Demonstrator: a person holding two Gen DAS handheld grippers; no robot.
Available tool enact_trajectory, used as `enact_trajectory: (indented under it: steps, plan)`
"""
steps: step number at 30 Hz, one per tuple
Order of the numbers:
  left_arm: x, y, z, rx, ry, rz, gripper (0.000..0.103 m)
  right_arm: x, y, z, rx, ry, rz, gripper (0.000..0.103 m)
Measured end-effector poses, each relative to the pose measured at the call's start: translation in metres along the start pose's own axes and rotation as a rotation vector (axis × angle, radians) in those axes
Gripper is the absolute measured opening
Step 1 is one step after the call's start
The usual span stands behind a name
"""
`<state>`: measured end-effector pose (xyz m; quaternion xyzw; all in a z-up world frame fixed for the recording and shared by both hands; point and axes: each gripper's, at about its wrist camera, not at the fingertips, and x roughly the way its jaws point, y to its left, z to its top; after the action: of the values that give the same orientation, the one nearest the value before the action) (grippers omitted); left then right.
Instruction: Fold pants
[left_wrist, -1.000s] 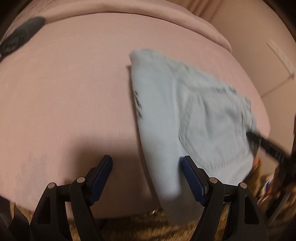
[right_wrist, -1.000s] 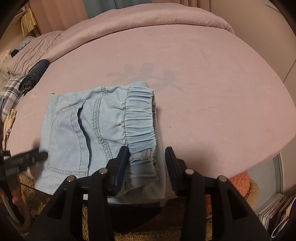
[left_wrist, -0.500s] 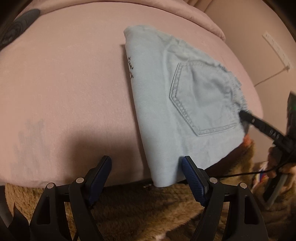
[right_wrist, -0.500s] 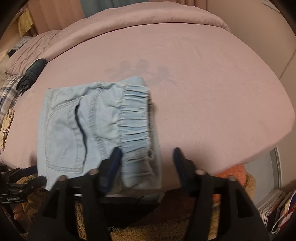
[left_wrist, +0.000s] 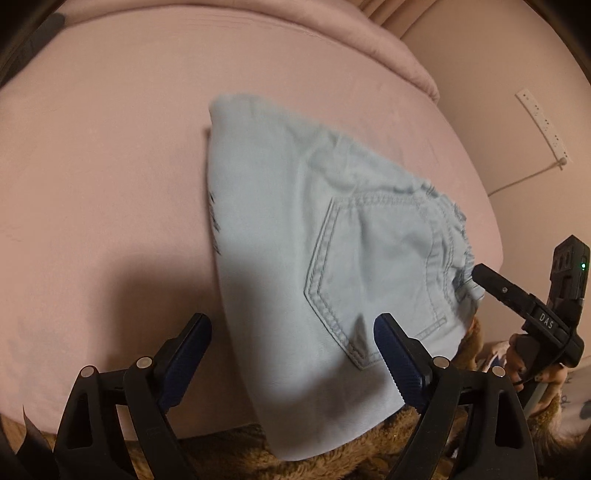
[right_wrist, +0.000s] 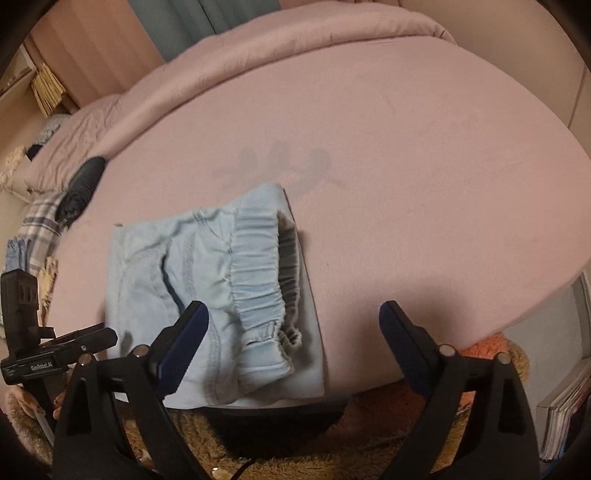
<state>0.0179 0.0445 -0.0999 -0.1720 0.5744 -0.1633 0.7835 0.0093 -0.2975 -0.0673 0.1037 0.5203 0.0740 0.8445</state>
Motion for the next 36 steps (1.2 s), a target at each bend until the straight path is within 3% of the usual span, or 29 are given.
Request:
enact_trajectory:
  steps: [7, 9, 11, 13, 15, 18, 21, 24, 30, 33, 35, 36]
  plan:
    - [-0.004, -0.013, 0.009, 0.030, -0.038, 0.072, 0.089, 0.000, 0.008, 0.006, -0.026, -0.019, 0.003, 0.089]
    - [-0.006, -0.022, 0.027, 0.037, -0.091, 0.118, 0.089, -0.002, 0.011, 0.012, -0.032, -0.040, 0.000, 0.076]
    - [-0.007, -0.024, 0.044, 0.040, -0.147, 0.138, 0.089, -0.004, 0.017, 0.021, -0.042, -0.049, 0.013, 0.054]
    - [-0.001, -0.026, 0.060, 0.035, -0.164, 0.155, 0.089, -0.007, 0.030, 0.032, -0.082, -0.072, 0.032, 0.043]
    - [0.009, -0.026, 0.073, 0.025, -0.176, 0.165, 0.089, -0.005, 0.041, 0.039, -0.113, -0.102, 0.067, 0.042]
    - [0.027, -0.015, 0.082, -0.003, -0.176, 0.230, 0.088, 0.018, 0.060, 0.045, -0.162, -0.071, 0.067, 0.043]
    - [0.042, -0.006, 0.080, -0.043, -0.186, 0.205, 0.090, 0.047, 0.067, 0.044, -0.222, -0.063, -0.108, 0.036]
    - [0.045, -0.015, 0.076, -0.003, -0.196, 0.239, 0.090, 0.054, 0.067, 0.040, -0.227, -0.064, -0.118, 0.037]
    - [0.035, -0.011, 0.078, -0.047, -0.193, 0.217, 0.091, 0.040, 0.061, 0.036, -0.186, -0.077, -0.082, 0.037]
    - [0.026, -0.009, 0.069, -0.064, -0.166, 0.189, 0.090, 0.018, 0.060, 0.030, -0.179, -0.085, -0.027, 0.047]
    - [0.017, -0.008, 0.058, -0.084, -0.151, 0.162, 0.090, 0.012, 0.059, 0.023, -0.226, -0.071, 0.032, 0.060]
    - [0.012, -0.006, 0.052, -0.093, -0.151, 0.142, 0.090, 0.011, 0.060, 0.017, -0.241, -0.067, 0.029, 0.061]
